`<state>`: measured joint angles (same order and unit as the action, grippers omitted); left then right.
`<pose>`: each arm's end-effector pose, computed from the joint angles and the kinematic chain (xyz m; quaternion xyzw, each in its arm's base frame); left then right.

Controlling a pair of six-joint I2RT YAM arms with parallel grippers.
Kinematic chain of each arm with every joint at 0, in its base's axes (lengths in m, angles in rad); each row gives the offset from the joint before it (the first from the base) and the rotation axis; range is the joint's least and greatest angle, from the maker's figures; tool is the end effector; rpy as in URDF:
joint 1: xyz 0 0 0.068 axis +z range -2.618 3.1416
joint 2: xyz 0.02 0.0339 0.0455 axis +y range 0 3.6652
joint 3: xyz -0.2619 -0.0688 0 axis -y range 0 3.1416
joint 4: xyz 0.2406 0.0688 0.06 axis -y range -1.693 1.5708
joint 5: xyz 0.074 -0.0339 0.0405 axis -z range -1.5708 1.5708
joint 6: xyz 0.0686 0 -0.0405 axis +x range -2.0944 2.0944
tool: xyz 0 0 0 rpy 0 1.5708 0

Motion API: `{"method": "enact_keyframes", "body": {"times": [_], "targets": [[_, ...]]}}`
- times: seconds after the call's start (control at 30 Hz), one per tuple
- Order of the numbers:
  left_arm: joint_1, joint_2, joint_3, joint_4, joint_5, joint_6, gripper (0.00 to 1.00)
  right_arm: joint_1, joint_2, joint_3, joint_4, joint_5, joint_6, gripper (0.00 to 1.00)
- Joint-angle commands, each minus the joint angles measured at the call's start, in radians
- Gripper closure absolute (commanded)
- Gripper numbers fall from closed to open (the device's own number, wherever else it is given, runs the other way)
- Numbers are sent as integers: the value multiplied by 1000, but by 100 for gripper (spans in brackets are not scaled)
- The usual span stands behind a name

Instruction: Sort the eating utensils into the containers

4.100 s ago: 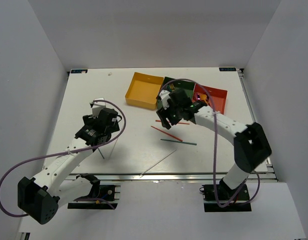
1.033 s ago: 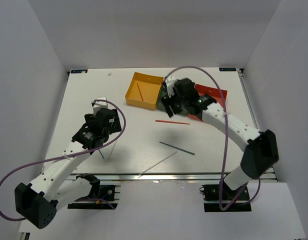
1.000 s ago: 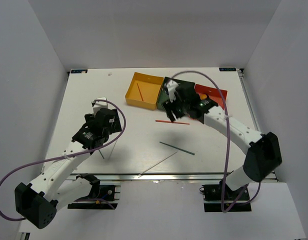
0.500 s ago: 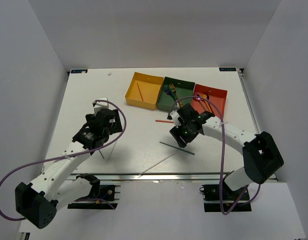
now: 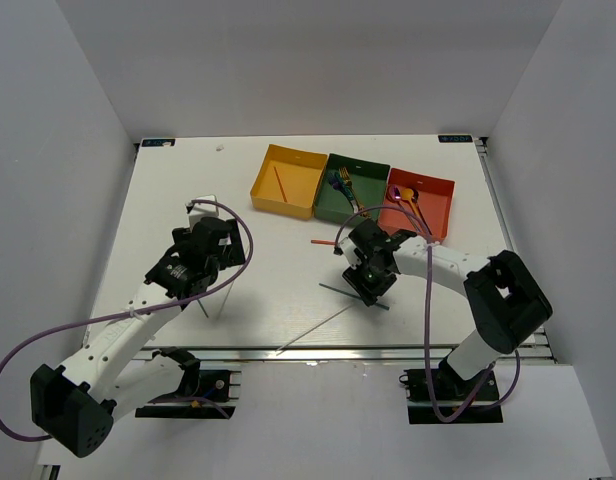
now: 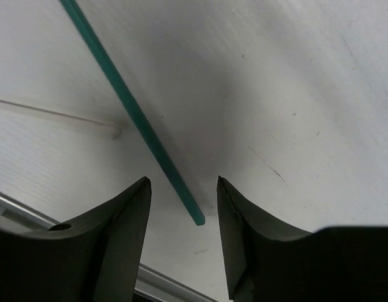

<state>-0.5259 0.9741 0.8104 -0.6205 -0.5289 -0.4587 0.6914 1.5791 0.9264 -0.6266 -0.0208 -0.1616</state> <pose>0.2027 -0.0776 0.2560 -0.0702 0.8944 0.0379 0.4401 0.2231 0.1865 0.1404 -0.4107 0.9001 0.0480 0.1375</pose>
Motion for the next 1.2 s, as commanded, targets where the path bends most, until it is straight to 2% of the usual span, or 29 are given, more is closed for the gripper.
{"method": "enact_keyframes", "body": {"times": [0.0, 0.17, 0.37, 0.47, 0.67, 0.77, 0.83, 0.97, 1.07, 1.1, 1.17], "targets": [[-3, -9, -5, 13, 15, 11, 2, 5, 28, -9, 33, 47, -7, 49], [-3, -14, -5, 16, 20, 12, 2, 5, 59, -29, 71, 100, 8, 58], [-3, -14, -5, 18, 27, 14, 2, 2, 79, -58, 137, 125, 16, 88], [-3, -14, -7, 18, 29, 14, 2, -16, 88, -46, 149, 108, 17, 99], [-3, -18, -8, 16, 23, 12, 2, -26, 44, 14, 128, 79, -32, 100], [-3, -17, -8, 16, 23, 12, 2, -26, -59, 69, 126, 39, -52, 100], [-3, -14, -7, 15, 18, 12, 2, -26, -134, 107, 155, -51, -76, 100], [-3, -18, -5, 10, 3, 8, 2, -27, -96, 296, 220, -79, -1, 100], [-3, -25, -7, 11, 0, 6, 2, -29, 109, 562, 234, -106, 190, 100], [-3, -25, -7, 11, 0, 5, 2, -27, 250, 741, 200, -105, 232, 100], [-3, -20, -5, 10, -5, 5, 2, -24, 461, 936, 159, -41, 315, 100]]}}
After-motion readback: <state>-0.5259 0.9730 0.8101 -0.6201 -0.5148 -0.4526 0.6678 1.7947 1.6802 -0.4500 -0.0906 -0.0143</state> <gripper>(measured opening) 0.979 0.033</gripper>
